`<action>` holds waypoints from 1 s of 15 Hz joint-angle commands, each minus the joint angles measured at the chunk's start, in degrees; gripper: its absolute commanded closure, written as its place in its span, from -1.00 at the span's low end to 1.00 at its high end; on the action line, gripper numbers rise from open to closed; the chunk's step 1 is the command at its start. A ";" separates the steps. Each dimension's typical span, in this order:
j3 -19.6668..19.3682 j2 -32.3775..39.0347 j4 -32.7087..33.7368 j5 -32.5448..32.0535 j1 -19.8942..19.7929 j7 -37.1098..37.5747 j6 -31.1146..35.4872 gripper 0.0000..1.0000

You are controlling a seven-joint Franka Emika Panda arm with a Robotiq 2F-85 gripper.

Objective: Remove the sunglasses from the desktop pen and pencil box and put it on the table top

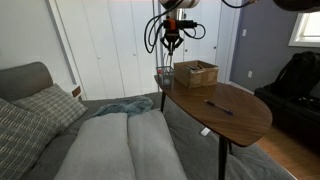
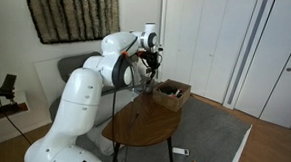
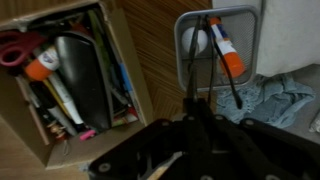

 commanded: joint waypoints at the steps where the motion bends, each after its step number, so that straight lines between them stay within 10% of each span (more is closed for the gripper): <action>1: -2.51 -6.24 -5.00 -7.61 3.20 1.95 -7.31 0.94; 10: -2.96 -14.91 -12.32 -14.12 3.96 7.18 -10.68 0.94; 15: -3.47 -18.37 -18.20 -18.67 4.23 4.26 -24.88 0.94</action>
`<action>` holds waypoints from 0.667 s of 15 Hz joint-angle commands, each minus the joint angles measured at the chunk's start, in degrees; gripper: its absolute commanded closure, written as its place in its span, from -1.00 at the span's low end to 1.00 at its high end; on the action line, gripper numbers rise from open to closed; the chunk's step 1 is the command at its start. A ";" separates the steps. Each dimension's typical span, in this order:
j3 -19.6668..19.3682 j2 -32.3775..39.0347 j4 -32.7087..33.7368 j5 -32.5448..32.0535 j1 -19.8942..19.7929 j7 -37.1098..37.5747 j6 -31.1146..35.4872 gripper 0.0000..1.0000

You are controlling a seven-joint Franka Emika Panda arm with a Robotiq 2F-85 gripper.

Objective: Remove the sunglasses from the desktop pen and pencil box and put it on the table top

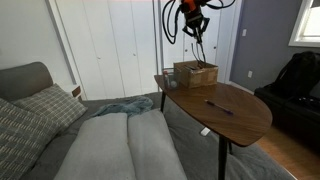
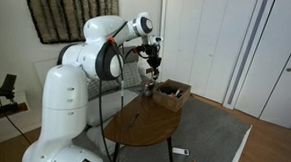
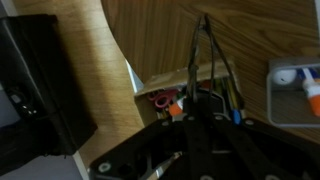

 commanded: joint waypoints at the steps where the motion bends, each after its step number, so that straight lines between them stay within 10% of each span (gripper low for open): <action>1: -0.61 -4.43 -8.86 -3.88 0.35 -1.10 -6.88 0.94; 10: 3.30 2.51 -20.51 -3.59 -8.80 -16.22 -9.88 0.94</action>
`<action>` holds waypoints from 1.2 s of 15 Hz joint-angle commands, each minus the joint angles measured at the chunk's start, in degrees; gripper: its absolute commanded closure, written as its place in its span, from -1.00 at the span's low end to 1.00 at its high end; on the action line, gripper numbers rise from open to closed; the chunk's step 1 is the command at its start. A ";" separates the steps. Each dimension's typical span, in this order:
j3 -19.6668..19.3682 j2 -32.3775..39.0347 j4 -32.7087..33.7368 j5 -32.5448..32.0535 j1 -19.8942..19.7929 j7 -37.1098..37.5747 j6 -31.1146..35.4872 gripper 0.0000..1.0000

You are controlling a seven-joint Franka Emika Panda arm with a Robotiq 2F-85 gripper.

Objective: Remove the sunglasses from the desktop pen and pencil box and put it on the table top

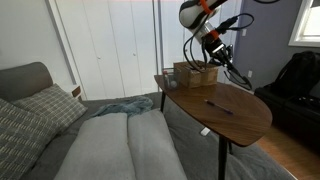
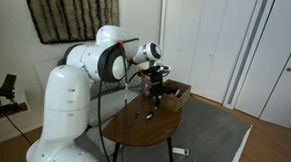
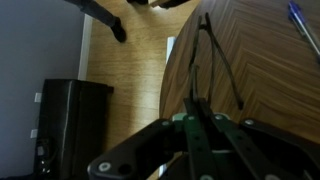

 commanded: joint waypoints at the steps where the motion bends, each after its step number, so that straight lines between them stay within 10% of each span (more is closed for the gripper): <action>1: 2.02 3.20 -1.47 -0.38 -2.19 -5.87 -0.04 0.94; 2: 2.28 4.30 -0.87 -0.13 -2.21 -6.25 -0.01 0.93; 3: 2.51 5.07 -0.62 0.15 -2.15 -6.33 -0.16 0.36; 13: 5.05 -12.42 -8.77 4.20 -1.42 -2.83 9.81 -0.89; 18: 7.17 -26.20 -16.67 3.30 -2.41 -6.65 18.70 -1.00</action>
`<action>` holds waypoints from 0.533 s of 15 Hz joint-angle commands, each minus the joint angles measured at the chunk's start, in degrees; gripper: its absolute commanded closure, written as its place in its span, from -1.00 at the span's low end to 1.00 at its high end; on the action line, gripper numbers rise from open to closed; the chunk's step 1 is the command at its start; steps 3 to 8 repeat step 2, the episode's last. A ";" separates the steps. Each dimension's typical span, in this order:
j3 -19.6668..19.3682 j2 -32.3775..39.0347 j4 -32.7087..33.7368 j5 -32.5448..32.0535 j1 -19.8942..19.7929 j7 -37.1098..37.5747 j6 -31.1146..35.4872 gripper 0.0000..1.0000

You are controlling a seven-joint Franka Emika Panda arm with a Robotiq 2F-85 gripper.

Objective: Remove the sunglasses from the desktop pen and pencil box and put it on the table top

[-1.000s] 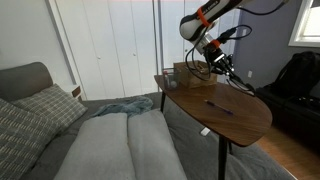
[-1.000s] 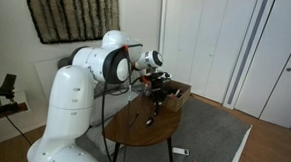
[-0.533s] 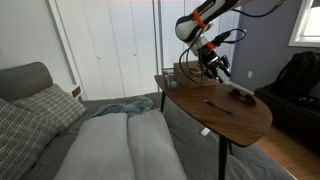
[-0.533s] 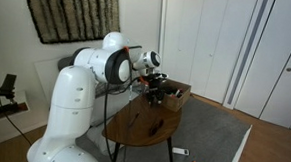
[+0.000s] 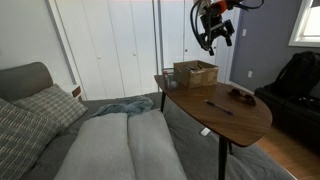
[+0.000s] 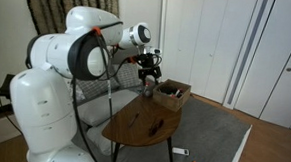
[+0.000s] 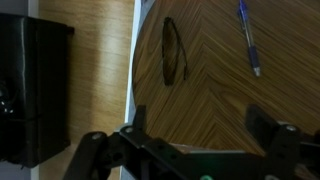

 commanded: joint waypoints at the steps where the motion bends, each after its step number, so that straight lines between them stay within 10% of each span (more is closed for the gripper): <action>1: 1.22 -9.91 -8.91 0.62 -1.37 -3.30 10.19 -1.00; 8: 1.76 -5.42 -3.42 0.17 -1.51 -1.56 4.39 -1.00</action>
